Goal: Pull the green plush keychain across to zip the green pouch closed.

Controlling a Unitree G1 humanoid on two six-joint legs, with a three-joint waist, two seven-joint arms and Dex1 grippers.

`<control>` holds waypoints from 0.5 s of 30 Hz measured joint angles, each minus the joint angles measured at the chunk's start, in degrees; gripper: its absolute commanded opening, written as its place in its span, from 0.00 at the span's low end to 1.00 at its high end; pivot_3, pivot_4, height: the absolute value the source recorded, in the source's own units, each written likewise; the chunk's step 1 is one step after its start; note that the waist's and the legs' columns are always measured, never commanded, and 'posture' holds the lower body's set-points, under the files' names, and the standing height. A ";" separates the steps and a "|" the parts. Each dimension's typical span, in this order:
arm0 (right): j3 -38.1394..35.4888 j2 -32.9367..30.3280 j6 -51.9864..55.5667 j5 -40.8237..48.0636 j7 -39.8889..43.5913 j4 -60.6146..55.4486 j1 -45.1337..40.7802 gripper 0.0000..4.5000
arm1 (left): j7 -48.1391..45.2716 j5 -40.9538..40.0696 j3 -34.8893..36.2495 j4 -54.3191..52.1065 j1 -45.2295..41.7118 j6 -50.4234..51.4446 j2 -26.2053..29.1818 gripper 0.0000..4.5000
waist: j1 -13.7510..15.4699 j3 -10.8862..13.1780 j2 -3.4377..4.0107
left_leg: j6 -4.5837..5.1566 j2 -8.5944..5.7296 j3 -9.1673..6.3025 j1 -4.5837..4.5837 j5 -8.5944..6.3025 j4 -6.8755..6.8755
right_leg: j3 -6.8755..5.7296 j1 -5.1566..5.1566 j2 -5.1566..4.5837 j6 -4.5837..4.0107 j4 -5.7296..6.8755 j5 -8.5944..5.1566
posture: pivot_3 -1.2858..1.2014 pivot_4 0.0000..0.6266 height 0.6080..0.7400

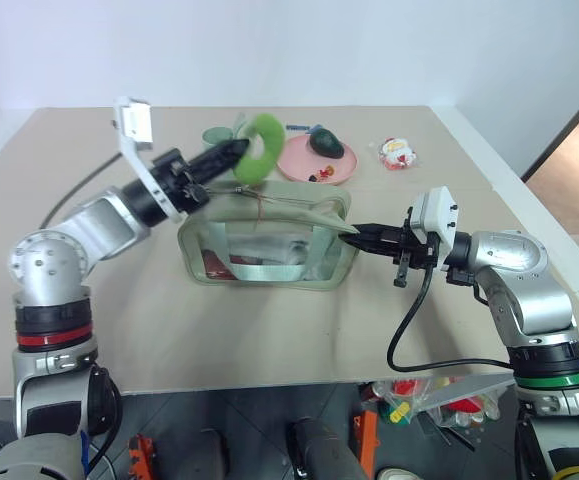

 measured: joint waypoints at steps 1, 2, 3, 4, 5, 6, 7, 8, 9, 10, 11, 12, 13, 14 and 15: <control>0.00 0.00 -0.06 0.00 -0.09 -0.07 0.27 0.00 | -0.76 1.49 -0.85 0.16 0.00 -0.05 0.00 0.01 | 0.01 0.00 0.00 | 0.00 0.00 -0.01 0.00 0.00 0.00 | -0.02 0.00 0.00 0.00 0.00 0.00 | 0.52 0.24 1.00; -0.01 0.00 -0.12 0.00 -0.20 -0.09 0.46 0.00 | -1.36 3.13 -1.50 0.30 0.00 -0.18 0.05 0.01 | 0.01 0.00 0.00 | 0.00 0.00 -0.01 0.00 0.00 0.00 | -0.01 0.00 0.00 0.00 0.00 0.00 | 0.52 0.24 1.00; -0.01 0.00 -0.19 -0.03 -0.30 -0.18 0.57 0.00 | -2.19 4.82 -2.37 0.53 0.00 -0.32 0.26 0.01 | 0.02 0.00 0.00 | 0.00 0.00 0.00 0.00 0.00 0.00 | 0.00 0.01 0.00 0.00 0.00 0.00 | 0.52 0.24 1.00; -0.01 0.00 -0.24 -0.08 -0.38 -0.32 0.61 0.00 | -3.35 6.75 -3.45 0.64 0.04 -0.41 0.65 0.01 | 0.01 0.00 0.00 | 0.00 0.00 0.00 0.00 0.00 0.00 | 0.00 0.01 0.00 0.00 0.00 0.00 | 0.52 0.24 1.00; -0.01 0.00 -0.26 -0.25 -0.45 -0.44 0.62 0.00 | -4.53 8.58 -4.49 0.63 0.13 -0.54 1.09 0.01 | 0.01 0.00 0.00 | 0.00 -0.01 0.00 0.00 0.00 0.00 | 0.01 0.01 0.00 0.00 0.00 0.00 | 0.52 0.24 1.00; -0.01 0.00 -0.26 -0.34 -0.57 -0.47 0.62 0.00 | -5.70 9.98 -5.24 0.63 0.27 -0.58 1.44 0.08 | 0.02 0.00 0.00 | 0.00 -0.01 0.01 0.00 0.00 0.01 | 0.01 0.01 -0.01 0.00 0.00 0.00 | 0.52 0.24 1.00; -0.01 0.00 -0.26 -0.38 -0.74 -0.50 0.62 0.00 | -6.42 10.88 -5.35 0.63 0.42 -0.58 1.51 0.16 | 0.02 0.00 0.00 | 0.00 -0.01 0.01 0.00 0.00 0.01 | 0.02 0.01 -0.01 0.00 0.00 0.00 | 0.52 0.24 1.00; -0.01 0.00 -0.26 -0.40 -0.90 -0.52 0.62 0.00 | -7.13 11.60 -5.34 0.65 0.46 -0.58 1.62 0.21 | 0.02 0.00 0.00 | 0.00 -0.01 0.01 0.00 0.00 0.01 | 0.01 0.01 -0.01 0.00 0.00 0.00 | 0.52 0.24 1.00; 0.00 0.00 -0.26 -0.41 -0.97 -0.55 0.62 0.00 | -7.82 12.04 -5.30 0.65 0.46 -0.55 1.89 0.29 | 0.02 0.00 0.00 | 0.00 -0.01 0.01 0.00 0.00 0.01 | 0.02 0.01 -0.01 0.00 0.00 0.00 | 0.52 0.24 1.00; 0.00 0.00 -0.25 -0.42 -0.99 -0.60 0.62 0.00 | -8.59 12.35 -5.28 0.65 0.44 -0.48 2.45 0.36 | 0.02 0.00 0.00 | 0.00 -0.01 0.01 0.00 0.00 0.02 | 0.02 0.01 -0.01 0.00 0.00 0.00 | 0.52 0.24 1.00; 0.00 0.00 -0.25 -0.41 -1.02 -0.62 0.62 0.00 | -9.49 12.70 -5.26 0.64 0.42 -0.37 2.99 0.44 | 0.02 0.00 0.00 | 0.00 -0.01 0.00 0.00 0.00 0.02 | 0.01 0.01 -0.01 0.00 0.00 0.00 | 0.52 0.24 1.00; 0.00 0.00 -0.25 -0.42 -1.05 -0.63 0.62 0.00 | -10.33 13.09 -5.27 0.59 0.36 -0.27 3.53 0.52 | 0.03 0.00 0.00 | 0.00 -0.01 0.00 0.00 0.00 0.01 | 0.00 0.01 -0.01 0.00 0.00 0.00 | 0.52 0.24 1.00; 0.00 0.01 -0.25 -0.42 -1.09 -0.64 0.61 0.00 | -11.02 13.52 -5.27 0.52 0.28 -0.21 4.15 0.58 | 0.03 0.00 0.00 | 0.00 -0.01 -0.01 0.00 0.00 0.01 | -0.01 0.01 -0.01 0.00 0.00 0.00 | 0.52 0.24 1.00; 0.04 0.01 -0.25 -0.42 -1.10 -0.67 0.60 0.00 | -12.19 13.97 -5.34 0.24 0.16 0.13 5.40 0.67 | 0.01 0.00 0.00 | 0.00 0.00 0.00 -0.01 0.00 0.01 | 0.00 -0.01 0.00 0.00 0.00 0.00 | 0.52 0.24 1.00; 0.09 0.02 -0.26 -0.42 -1.09 -0.68 0.58 0.00 | -13.52 14.59 -5.43 -0.29 -0.08 0.57 7.44 0.75 | -0.04 0.00 0.00 | 0.00 0.00 0.00 -0.02 0.00 0.01 | 0.00 -0.02 0.00 0.00 0.00 0.00 | 0.52 0.24 1.00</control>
